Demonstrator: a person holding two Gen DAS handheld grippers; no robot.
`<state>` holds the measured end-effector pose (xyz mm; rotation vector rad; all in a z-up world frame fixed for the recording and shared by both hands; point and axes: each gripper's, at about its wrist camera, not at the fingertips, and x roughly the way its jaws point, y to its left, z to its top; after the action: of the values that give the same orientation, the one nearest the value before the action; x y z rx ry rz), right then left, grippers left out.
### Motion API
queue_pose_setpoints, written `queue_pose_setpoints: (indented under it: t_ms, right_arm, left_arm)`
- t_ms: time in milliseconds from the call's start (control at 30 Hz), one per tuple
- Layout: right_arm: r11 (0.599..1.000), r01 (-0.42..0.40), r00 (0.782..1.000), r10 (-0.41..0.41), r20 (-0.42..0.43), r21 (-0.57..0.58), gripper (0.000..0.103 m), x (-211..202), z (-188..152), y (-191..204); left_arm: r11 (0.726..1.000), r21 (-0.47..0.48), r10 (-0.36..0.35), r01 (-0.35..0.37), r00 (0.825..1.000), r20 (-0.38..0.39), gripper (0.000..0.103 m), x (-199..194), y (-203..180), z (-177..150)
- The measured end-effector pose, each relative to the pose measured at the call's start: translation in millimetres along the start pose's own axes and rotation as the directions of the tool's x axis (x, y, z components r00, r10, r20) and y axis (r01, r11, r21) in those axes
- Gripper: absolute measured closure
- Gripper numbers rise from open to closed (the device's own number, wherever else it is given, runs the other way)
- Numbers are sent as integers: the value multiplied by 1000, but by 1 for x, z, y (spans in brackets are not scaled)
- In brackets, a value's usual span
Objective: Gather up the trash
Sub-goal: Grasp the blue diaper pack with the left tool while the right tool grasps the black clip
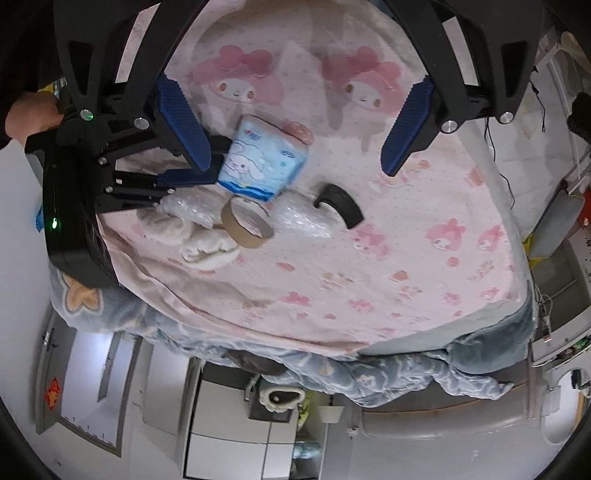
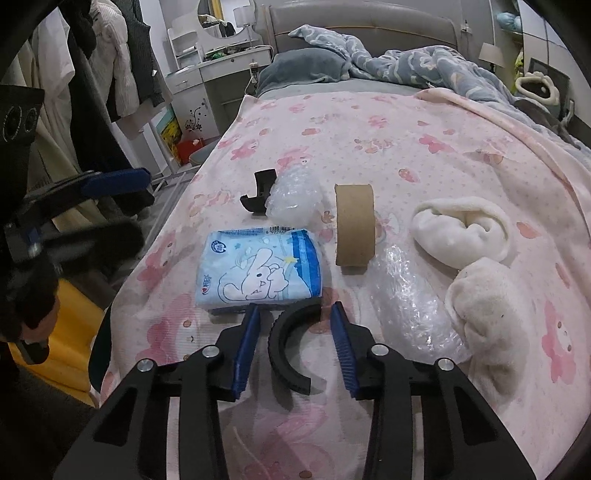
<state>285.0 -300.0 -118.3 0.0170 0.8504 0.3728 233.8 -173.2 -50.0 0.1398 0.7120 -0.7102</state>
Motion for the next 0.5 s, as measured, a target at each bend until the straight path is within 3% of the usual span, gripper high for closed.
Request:
queue_pose_setpoints:
  t_ms: [33,100,500]
  right_arm:
    - [1000,-3,1000,3,-1,0,77,-1,0,-1]
    - [1000,-15,1000,15,3,-4,78,-3,-1,-2]
    - [997,-62,996,58,68,54,79,-33,-4,-19]
  left_arm:
    - [1000,3,-4,4,1000,-4,8,2,-2,0]
    - [1000,7,-5,5,1000,-8,8,4,-4,-1]
    - [999,25,23,-21,998,-53,8,27,-16,-3]
